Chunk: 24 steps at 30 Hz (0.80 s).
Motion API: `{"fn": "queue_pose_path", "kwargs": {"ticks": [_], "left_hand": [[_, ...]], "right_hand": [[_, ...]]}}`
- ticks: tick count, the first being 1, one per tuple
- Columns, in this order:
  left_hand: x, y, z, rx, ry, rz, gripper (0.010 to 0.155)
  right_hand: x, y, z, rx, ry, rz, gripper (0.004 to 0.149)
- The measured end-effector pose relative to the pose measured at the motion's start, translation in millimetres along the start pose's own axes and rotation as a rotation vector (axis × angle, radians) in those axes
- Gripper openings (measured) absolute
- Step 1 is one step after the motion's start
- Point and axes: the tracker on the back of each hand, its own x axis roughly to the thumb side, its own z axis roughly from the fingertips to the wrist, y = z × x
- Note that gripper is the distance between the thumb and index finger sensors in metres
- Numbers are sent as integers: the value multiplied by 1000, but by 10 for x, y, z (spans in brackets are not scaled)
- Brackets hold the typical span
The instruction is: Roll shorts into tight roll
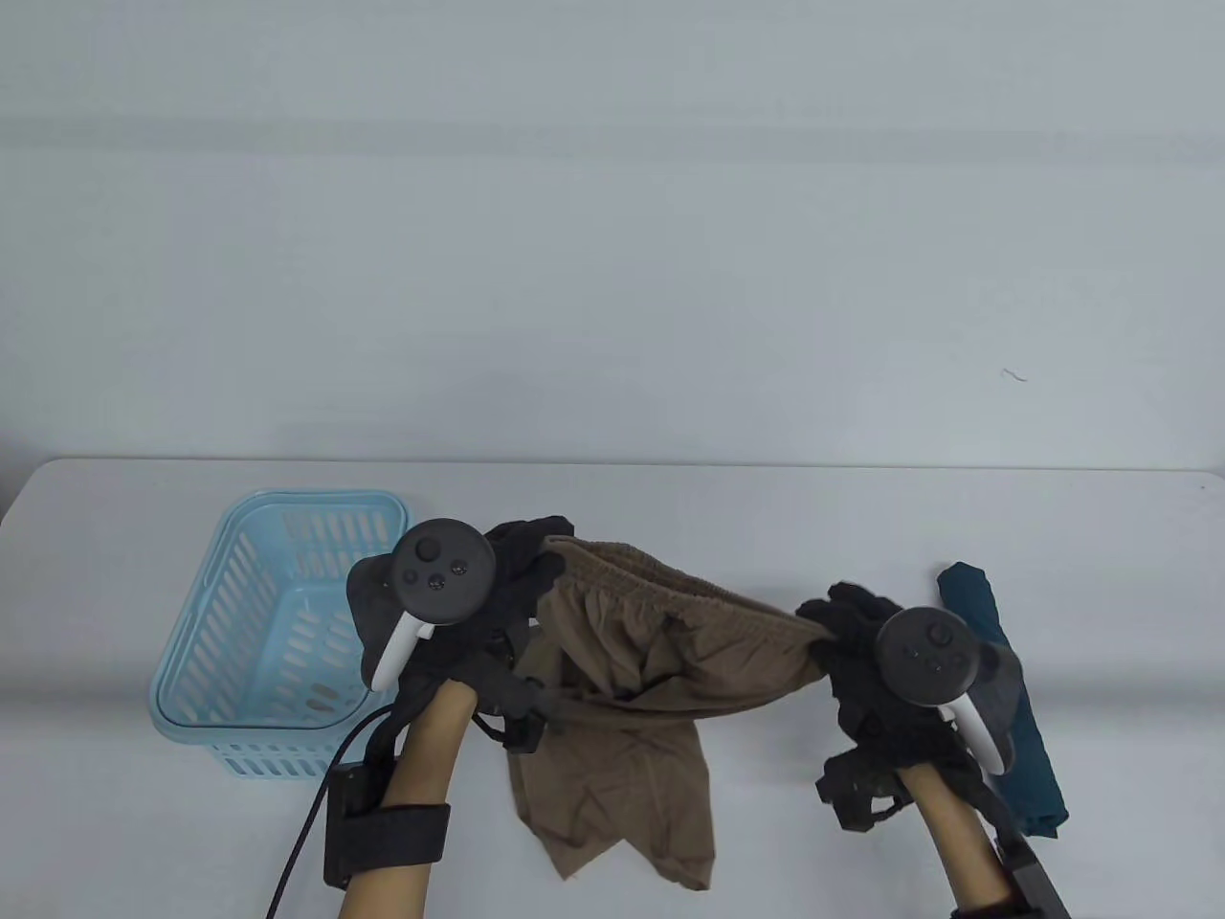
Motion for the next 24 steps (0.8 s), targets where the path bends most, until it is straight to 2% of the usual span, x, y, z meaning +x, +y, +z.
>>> {"fn": "queue_pose_path", "kwargs": {"ticks": [5, 10, 17, 24], "left_hand": [[197, 304, 30, 43, -87, 65, 45], [355, 484, 195, 92, -216, 86, 45], [508, 644, 432, 42, -315, 131, 46], [793, 1025, 719, -6, -439, 214, 46]], "right_hand": [[290, -545, -133, -63, -80, -169, 42], [313, -824, -70, -8, -180, -215, 43], [338, -1148, 197, 93, -317, -278, 48], [514, -1555, 522, 169, -472, -379, 50]]}}
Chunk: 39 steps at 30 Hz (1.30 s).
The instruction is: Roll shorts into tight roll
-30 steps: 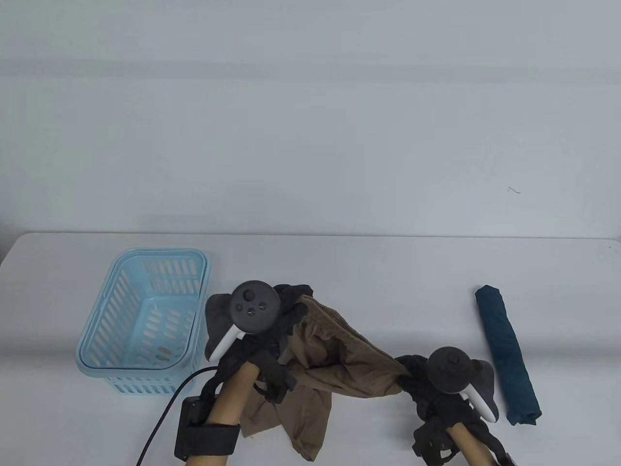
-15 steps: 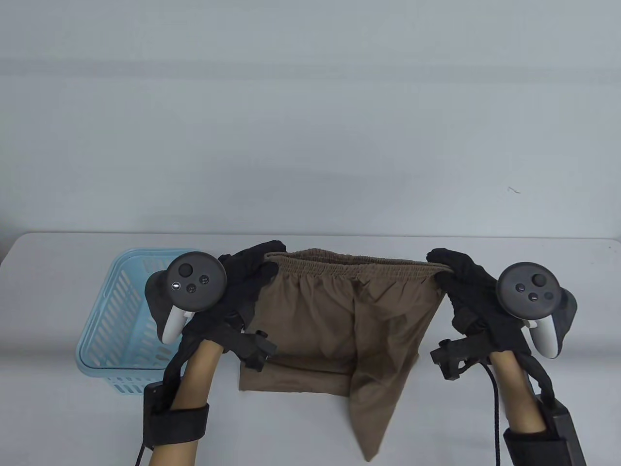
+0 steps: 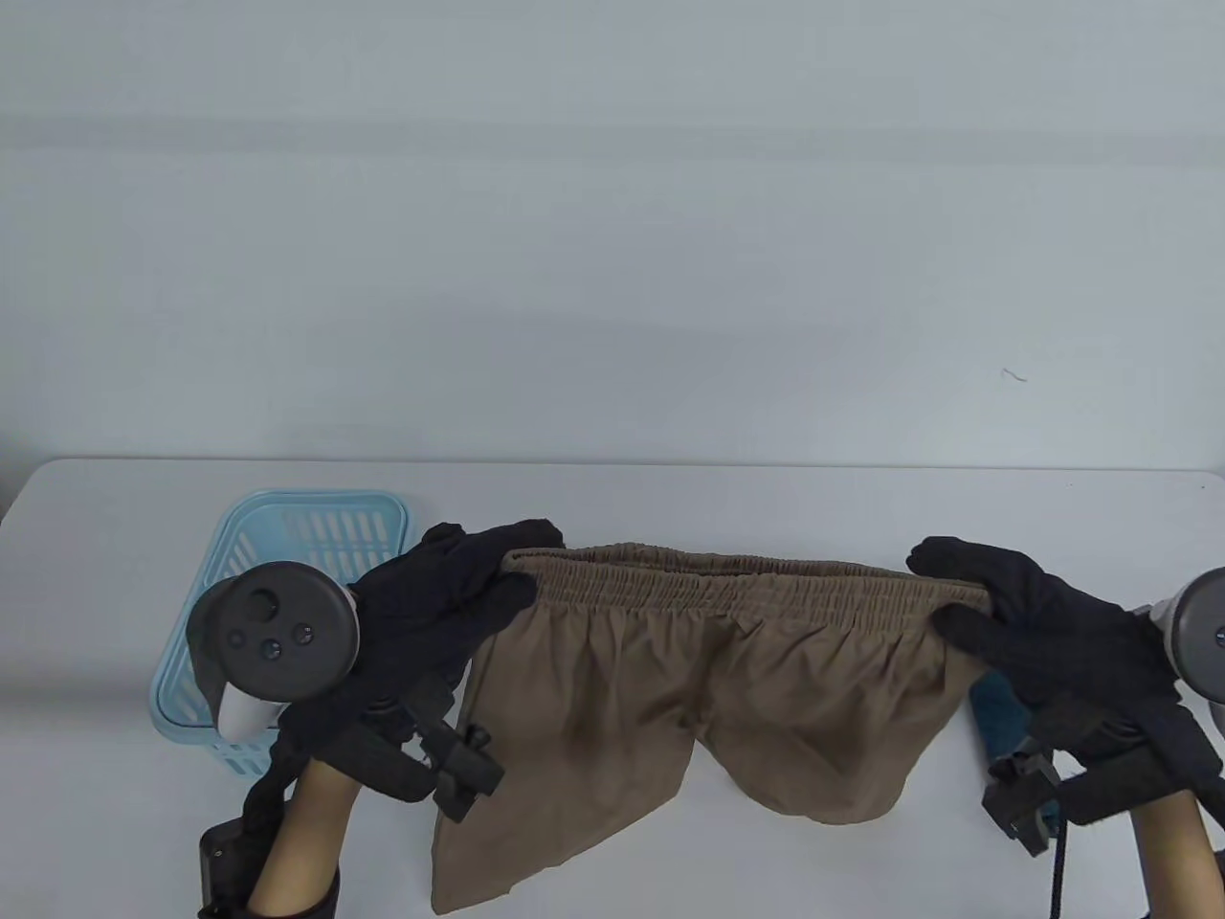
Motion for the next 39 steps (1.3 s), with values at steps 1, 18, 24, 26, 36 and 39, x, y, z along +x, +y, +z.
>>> {"fn": "queue_pose_path", "kwargs": {"ticks": [1, 18, 24, 26, 36, 39], "left_hand": [[68, 45, 2, -13, -13, 20, 47], [-1150, -441, -792, 19, 354, -226, 45], [-821, -137, -1016, 289, 233, -305, 43], [-651, -50, -931, 358, 181, -299, 43], [-1160, -820, -199, 19, 269, -411, 43], [-1448, -1260, 46, -149, 333, -520, 43]], "right_hand": [[62, -43, 9, 15, -15, -17, 50], [-912, 301, -1043, -98, 360, 140, 43], [-532, 103, -1310, -410, 205, 149, 42], [-377, 29, -1258, -426, 111, 107, 42], [-1118, 610, -540, -181, 218, 224, 42], [-1557, 985, -274, -41, 311, 291, 42]]}}
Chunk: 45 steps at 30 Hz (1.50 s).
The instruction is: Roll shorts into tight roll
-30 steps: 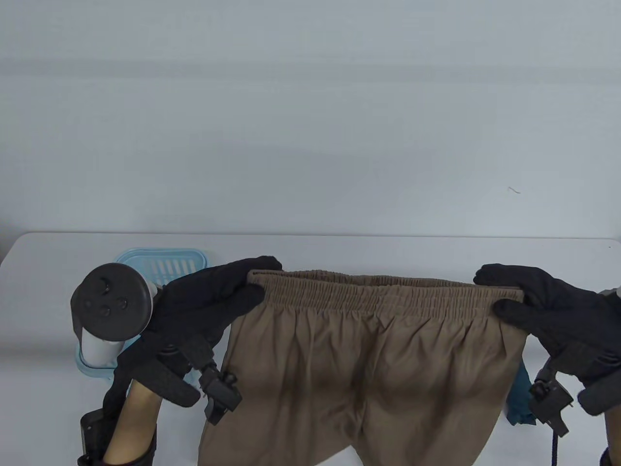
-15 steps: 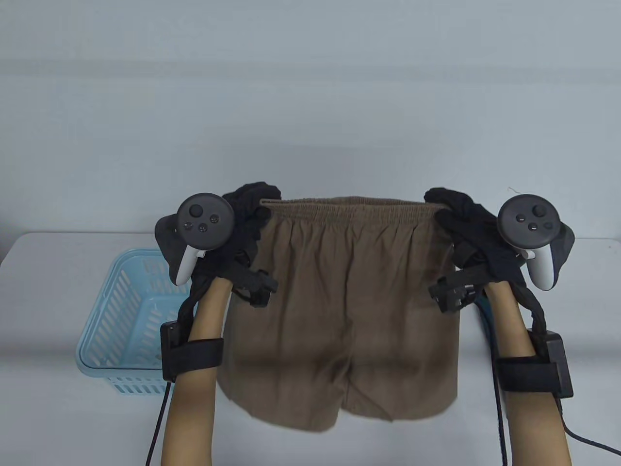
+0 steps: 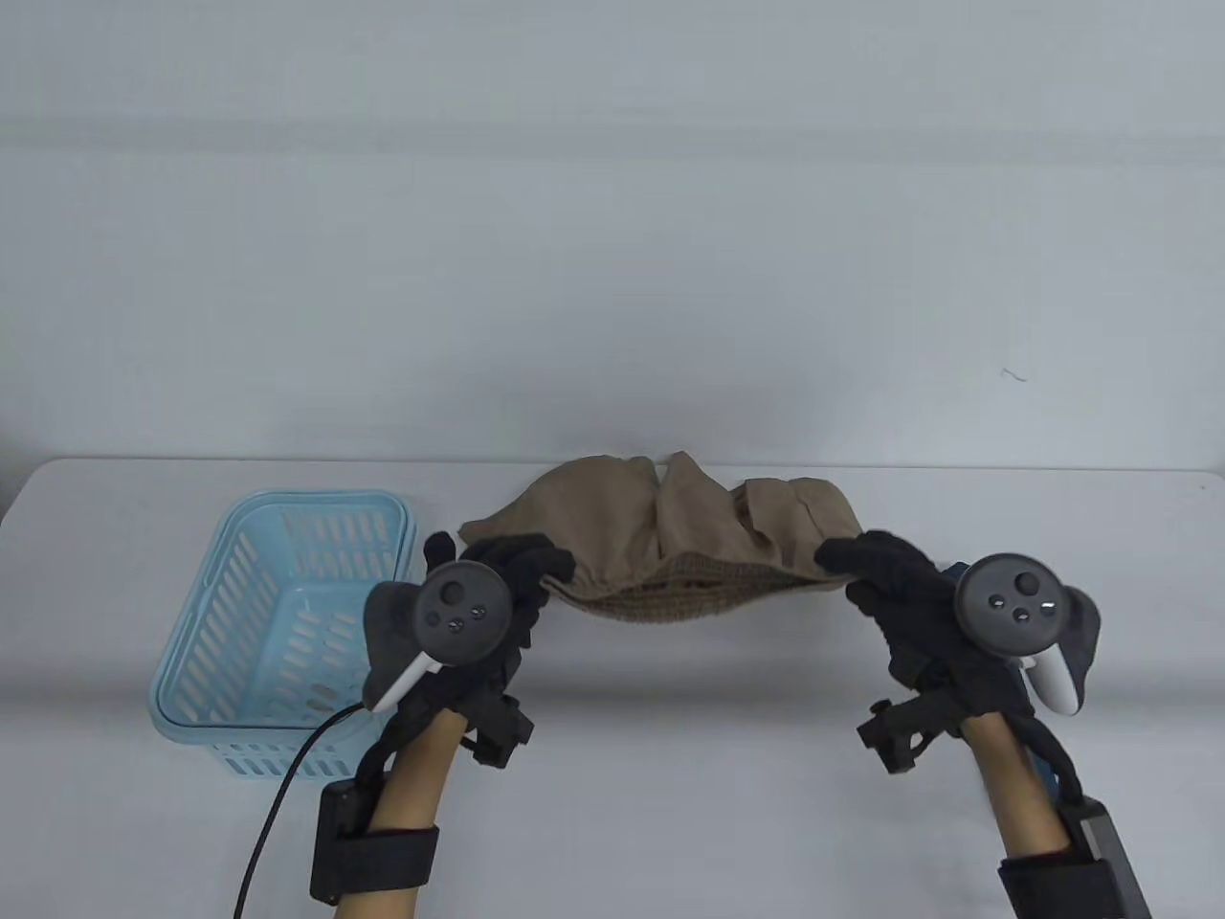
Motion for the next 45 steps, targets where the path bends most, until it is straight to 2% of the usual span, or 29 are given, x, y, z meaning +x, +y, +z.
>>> {"fn": "queue_pose_path", "kwargs": {"ticks": [1, 6, 9, 14, 18, 22, 26, 27, 30, 45], "left_hand": [[-20, -223, 58, -65, 15, -57, 43], [-34, -902, 304, -281, -16, -272, 44], [-33, -1138, 442, -355, -50, -316, 44], [-54, -1370, 624, -431, -90, -332, 43], [-43, -1420, 650, -476, -108, -348, 44], [-1, -1496, 668, -570, -98, -359, 44], [13, -1529, 681, -627, -95, -391, 44], [11, -1532, 684, -650, -87, -382, 45], [-10, -1538, 692, -710, -56, -347, 47], [-69, -1488, 689, -820, -3, -284, 44]], "right_hand": [[-157, 207, 74, 52, 19, 60, 42], [-487, 700, 293, 210, 45, 164, 42], [-593, 890, 420, 289, 41, 191, 42], [-679, 1068, 589, 384, 10, 275, 43], [-722, 1151, 693, 451, -21, 397, 44], [-712, 1212, 743, 503, -36, 499, 45], [-722, 1264, 745, 589, -18, 501, 47], [-740, 1286, 750, 657, 4, 497, 50], [-779, 1309, 776, 746, 64, 449, 60], [-721, 1311, 778, 759, 60, 373, 45]]}}
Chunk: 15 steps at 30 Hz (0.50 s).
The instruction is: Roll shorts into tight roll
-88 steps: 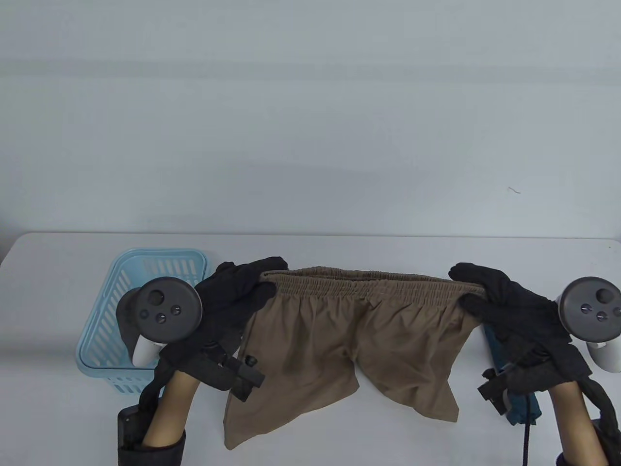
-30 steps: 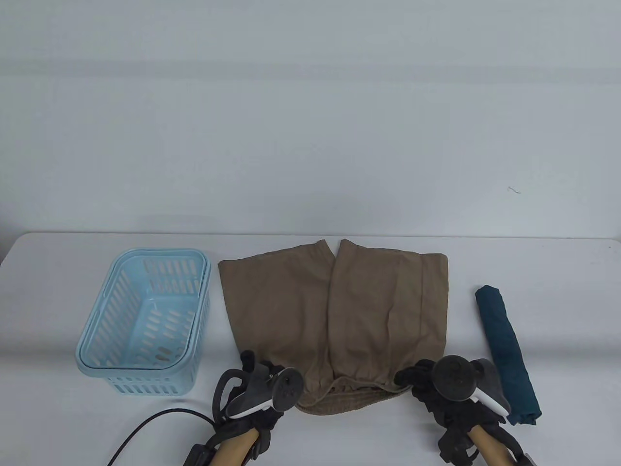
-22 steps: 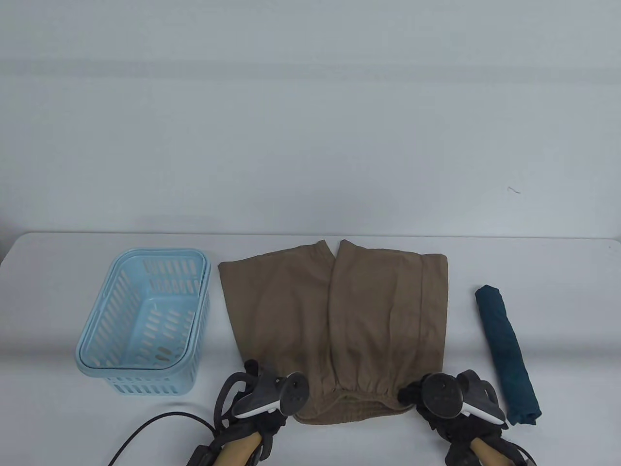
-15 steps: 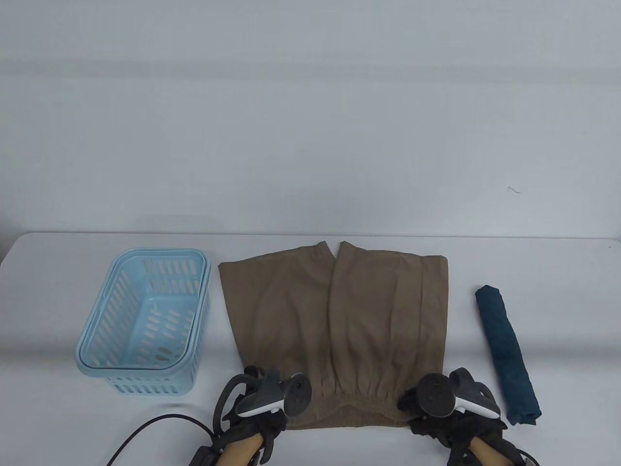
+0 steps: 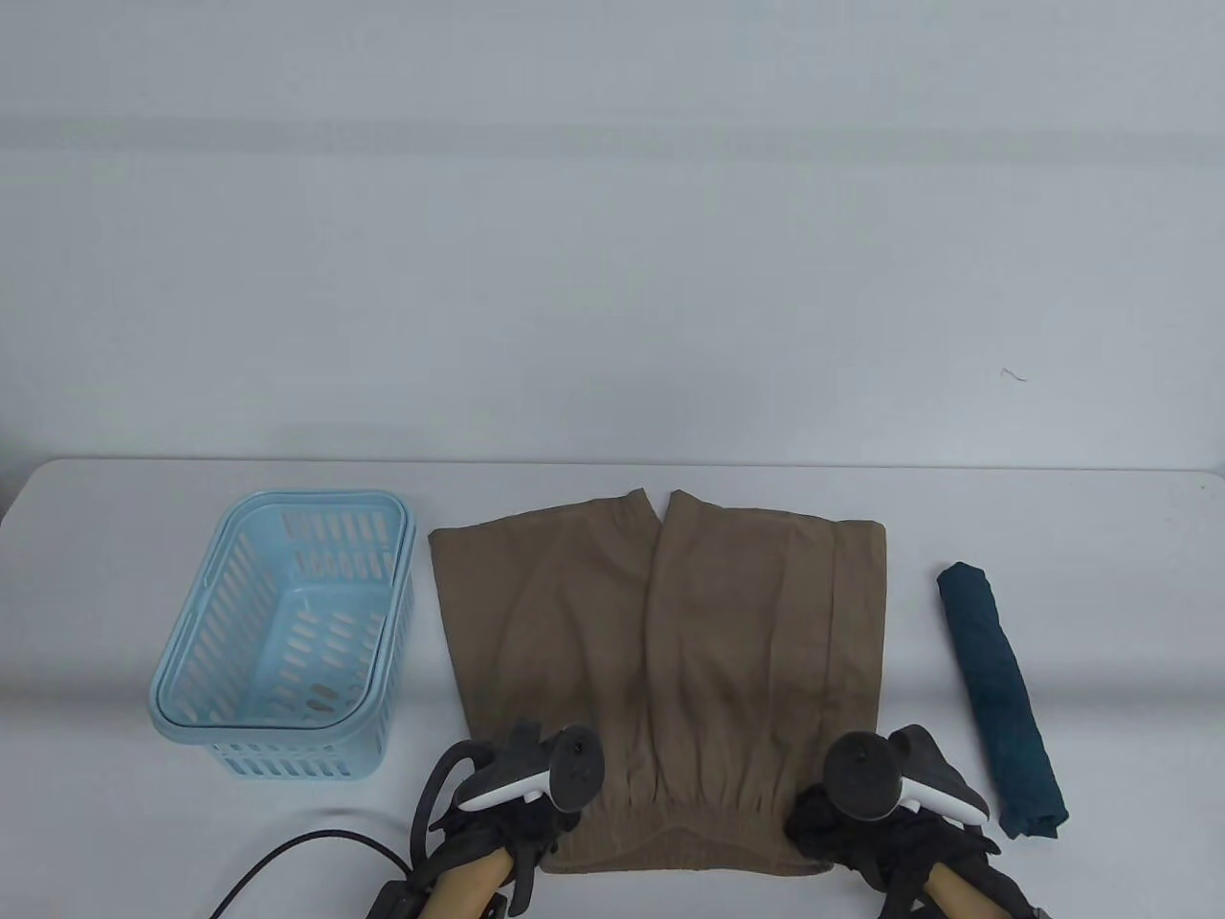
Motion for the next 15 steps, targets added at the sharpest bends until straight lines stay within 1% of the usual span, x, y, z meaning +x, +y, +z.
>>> {"fn": "queue_pose_path", "kwargs": {"ticks": [6, 8, 9, 11, 14, 15], "left_hand": [[-2, -15, -1, -24, -7, 6, 43], [-4, -20, -1, -24, -11, 11, 43], [-4, -19, 0, -21, -13, 15, 43], [-17, 6, 15, 0, -28, 42, 43], [-63, 100, 59, 82, -29, 99, 44], [-86, 159, 85, 134, -30, 118, 44]], "right_hand": [[2, 8, 1, 1, -4, -15, 44], [-2, 8, 5, -15, -3, -21, 44], [2, 4, 12, -40, 0, -20, 44], [5, -14, 24, -125, 13, -5, 44], [-5, -89, 59, -203, 49, 28, 44], [-4, -131, 81, -251, 54, 19, 45]]}}
